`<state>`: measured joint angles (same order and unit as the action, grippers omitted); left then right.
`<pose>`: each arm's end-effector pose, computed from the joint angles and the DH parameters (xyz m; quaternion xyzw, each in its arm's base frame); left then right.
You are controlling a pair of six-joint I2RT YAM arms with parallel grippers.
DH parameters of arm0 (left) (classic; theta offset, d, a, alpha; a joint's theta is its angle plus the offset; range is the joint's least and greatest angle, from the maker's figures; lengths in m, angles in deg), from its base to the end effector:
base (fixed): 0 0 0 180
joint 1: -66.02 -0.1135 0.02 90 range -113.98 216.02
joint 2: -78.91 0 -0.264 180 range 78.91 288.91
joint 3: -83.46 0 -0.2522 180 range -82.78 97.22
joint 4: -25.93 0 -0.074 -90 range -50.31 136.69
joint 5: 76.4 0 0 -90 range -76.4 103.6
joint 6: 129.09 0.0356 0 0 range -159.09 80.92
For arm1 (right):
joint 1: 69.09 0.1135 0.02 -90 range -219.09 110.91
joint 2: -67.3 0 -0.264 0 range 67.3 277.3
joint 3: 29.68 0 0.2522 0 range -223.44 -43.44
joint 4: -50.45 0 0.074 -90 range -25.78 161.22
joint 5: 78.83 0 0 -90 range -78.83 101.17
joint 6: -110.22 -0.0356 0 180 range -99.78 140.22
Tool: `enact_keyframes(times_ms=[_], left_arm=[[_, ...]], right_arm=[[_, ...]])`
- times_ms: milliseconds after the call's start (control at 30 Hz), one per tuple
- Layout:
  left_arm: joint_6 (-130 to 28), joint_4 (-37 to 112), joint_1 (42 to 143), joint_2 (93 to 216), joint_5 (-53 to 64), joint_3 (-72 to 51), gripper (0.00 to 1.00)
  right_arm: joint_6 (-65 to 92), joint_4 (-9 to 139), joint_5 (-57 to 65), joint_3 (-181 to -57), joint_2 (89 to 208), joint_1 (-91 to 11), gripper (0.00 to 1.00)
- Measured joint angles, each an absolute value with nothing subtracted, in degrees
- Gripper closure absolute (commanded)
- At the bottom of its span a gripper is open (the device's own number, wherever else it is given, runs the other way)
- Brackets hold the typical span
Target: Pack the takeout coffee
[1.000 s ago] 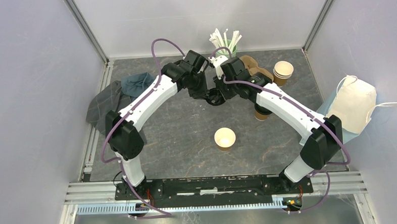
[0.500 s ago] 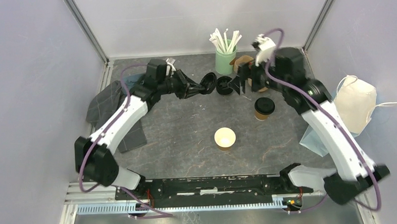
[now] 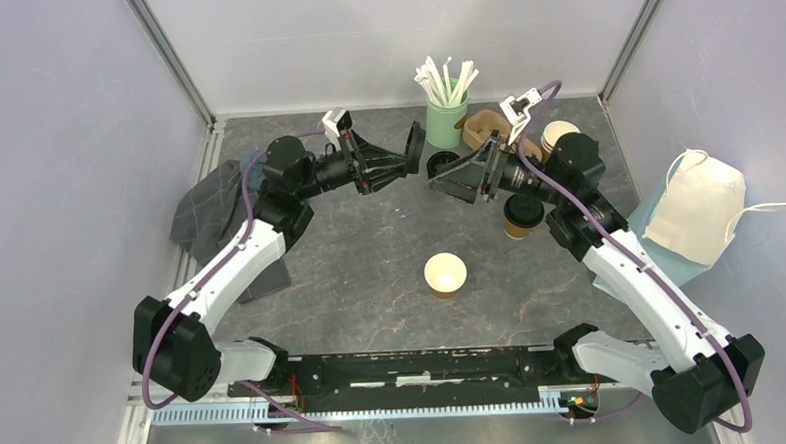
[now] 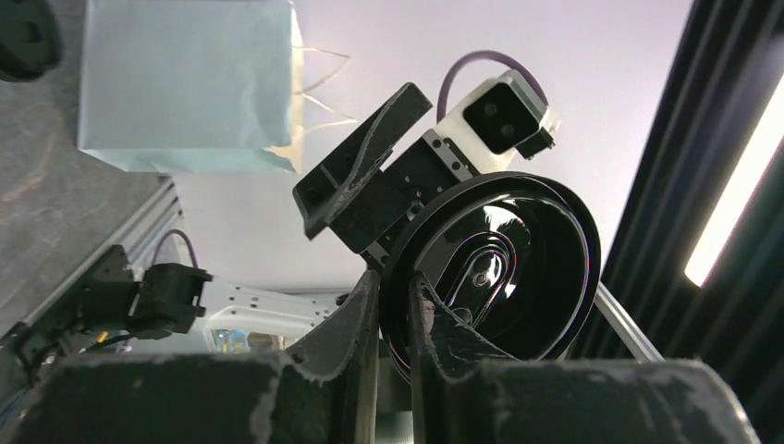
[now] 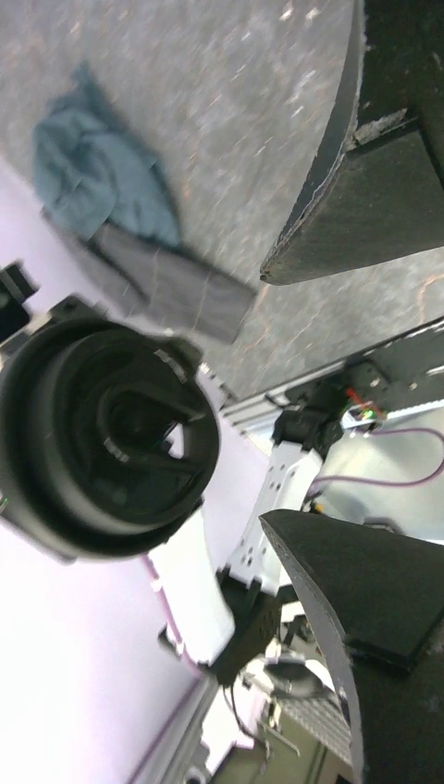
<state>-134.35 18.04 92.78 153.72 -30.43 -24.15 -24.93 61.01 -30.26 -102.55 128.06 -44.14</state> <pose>0.2585 -0.1580 0.3671 -0.1216 0.6715 -0.7223 0.1120 0.2061 0.1219 0.3995 -0.1351 0.6867 0.5869 0.4070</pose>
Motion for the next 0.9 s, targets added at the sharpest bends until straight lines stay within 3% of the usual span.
enact_keyframes(times_ms=[233, 500, 900], left_arm=[[-136.8, 14.0, 94.0, 152.6, -32.0, -24.1, 0.98], [-136.8, 13.9, 96.5, 152.2, -31.5, -24.3, 0.98], [-136.8, 14.0, 98.0, 151.0, -29.3, -25.7, 0.98]], right_arm=[[-35.0, 46.6, -31.3, -102.4, 128.3, -43.2, 0.02], [-39.9, 41.6, -30.9, -102.4, 131.3, -42.4, 0.04], [-42.2, 39.6, -30.4, -102.4, 131.4, -42.2, 0.20]])
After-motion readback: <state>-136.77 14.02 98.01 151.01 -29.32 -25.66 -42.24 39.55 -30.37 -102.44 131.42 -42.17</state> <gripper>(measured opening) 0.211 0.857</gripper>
